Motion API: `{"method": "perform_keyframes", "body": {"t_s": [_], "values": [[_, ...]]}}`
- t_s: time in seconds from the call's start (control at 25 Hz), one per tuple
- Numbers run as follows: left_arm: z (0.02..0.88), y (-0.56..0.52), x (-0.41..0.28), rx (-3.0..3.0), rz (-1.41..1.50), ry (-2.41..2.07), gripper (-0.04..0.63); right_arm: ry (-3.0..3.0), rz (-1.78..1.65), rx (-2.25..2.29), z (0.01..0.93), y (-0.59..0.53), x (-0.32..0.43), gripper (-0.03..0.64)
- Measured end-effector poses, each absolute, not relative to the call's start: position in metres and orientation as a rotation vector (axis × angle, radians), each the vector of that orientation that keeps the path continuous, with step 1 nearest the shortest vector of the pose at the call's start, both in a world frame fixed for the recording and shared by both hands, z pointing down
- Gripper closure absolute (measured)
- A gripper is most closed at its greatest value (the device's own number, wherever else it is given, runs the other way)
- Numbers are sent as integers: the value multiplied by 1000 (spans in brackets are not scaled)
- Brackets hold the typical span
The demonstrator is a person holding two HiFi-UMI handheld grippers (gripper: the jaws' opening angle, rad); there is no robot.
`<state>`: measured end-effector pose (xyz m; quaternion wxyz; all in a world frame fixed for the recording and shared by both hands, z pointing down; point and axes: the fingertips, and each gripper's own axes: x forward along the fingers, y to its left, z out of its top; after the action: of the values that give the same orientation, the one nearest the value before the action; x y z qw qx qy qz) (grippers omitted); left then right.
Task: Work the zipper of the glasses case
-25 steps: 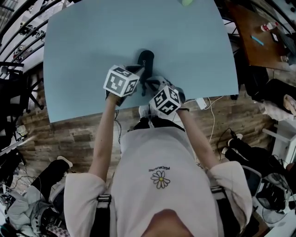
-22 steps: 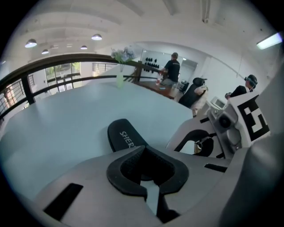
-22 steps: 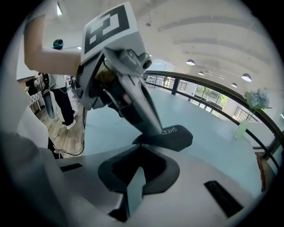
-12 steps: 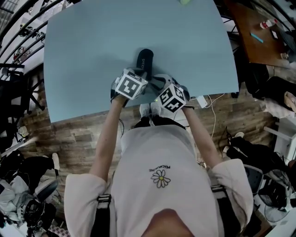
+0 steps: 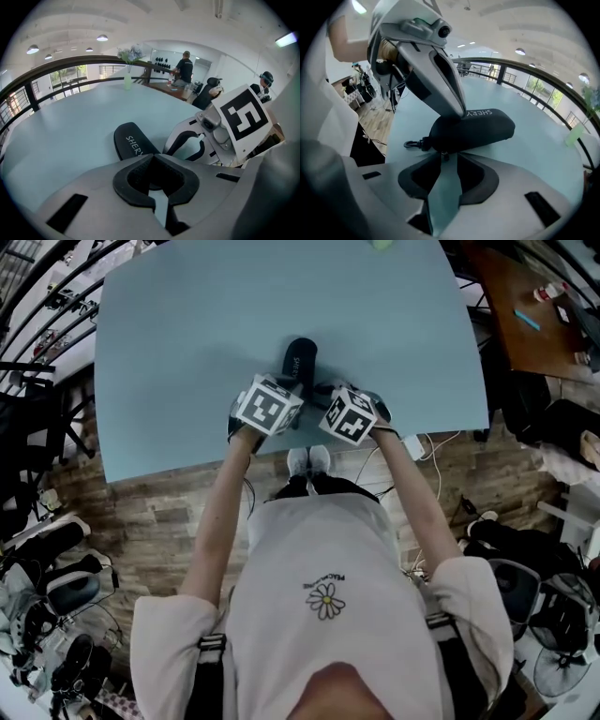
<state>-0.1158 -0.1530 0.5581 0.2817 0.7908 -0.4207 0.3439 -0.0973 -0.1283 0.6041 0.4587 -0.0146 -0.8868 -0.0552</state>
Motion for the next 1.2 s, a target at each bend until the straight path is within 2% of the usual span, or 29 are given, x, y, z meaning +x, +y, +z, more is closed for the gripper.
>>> {"method": "perform_keyframes", "body": {"t_s": [0.12, 0.2, 0.52, 1.2], "values": [[559, -151, -117, 2121, 918, -1129, 580, -2165, -88, -98, 604, -123, -98, 531], [558, -151, -117, 2118, 914, -1134, 580, -2167, -80, -107, 602, -120, -97, 584], [557, -152, -116, 2119, 913, -1147, 580, -2222, 87, 19, 598, -121, -88, 586], [558, -153, -115, 2124, 916, -1159, 580, -2115, -243, 82, 596, -120, -86, 592]]}}
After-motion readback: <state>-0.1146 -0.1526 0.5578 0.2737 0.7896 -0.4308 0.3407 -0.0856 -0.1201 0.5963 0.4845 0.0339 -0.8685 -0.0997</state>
